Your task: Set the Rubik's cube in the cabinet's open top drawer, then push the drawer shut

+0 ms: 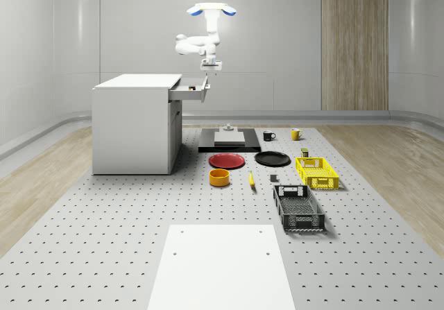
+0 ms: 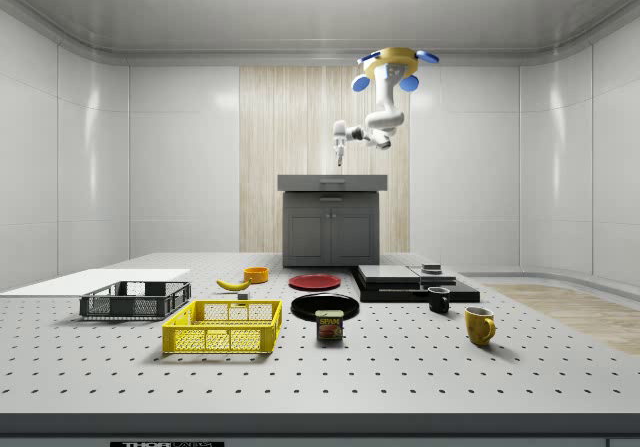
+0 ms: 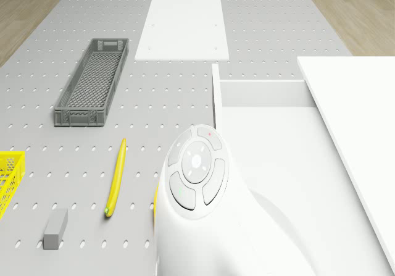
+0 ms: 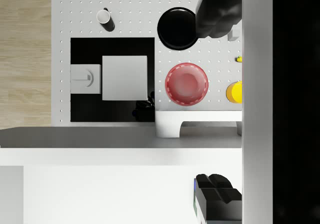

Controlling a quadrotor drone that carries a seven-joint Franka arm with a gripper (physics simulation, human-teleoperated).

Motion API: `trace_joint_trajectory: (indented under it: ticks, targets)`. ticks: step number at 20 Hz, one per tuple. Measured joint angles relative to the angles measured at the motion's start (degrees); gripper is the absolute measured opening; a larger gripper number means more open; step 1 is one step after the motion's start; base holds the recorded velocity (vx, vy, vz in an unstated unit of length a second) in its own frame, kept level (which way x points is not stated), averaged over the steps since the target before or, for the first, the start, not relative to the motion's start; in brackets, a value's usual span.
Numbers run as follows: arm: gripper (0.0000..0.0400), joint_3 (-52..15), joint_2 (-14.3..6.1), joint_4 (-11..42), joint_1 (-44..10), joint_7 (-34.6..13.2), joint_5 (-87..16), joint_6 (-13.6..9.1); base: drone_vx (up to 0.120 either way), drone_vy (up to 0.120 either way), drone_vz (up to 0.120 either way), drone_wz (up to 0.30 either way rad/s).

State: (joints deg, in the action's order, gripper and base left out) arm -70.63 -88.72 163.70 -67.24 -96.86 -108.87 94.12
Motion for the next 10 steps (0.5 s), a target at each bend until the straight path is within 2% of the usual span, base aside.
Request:
trace_joint_trajectory:
  ticks: [2,9,10]
  targets:
    - [0.0400,0.01,0.07,0.00,0.03,0.02,-0.03,-0.06,0.000,0.120,0.000,0.000]
    - [0.0400,0.04,0.29,0.02,0.11,0.08,-0.12,-0.27,0.000,0.120,-0.114,0.000]
    - [0.0400,0.05,0.32,0.02,0.12,0.09,-0.13,-0.30,0.000,0.120,0.000,0.000]
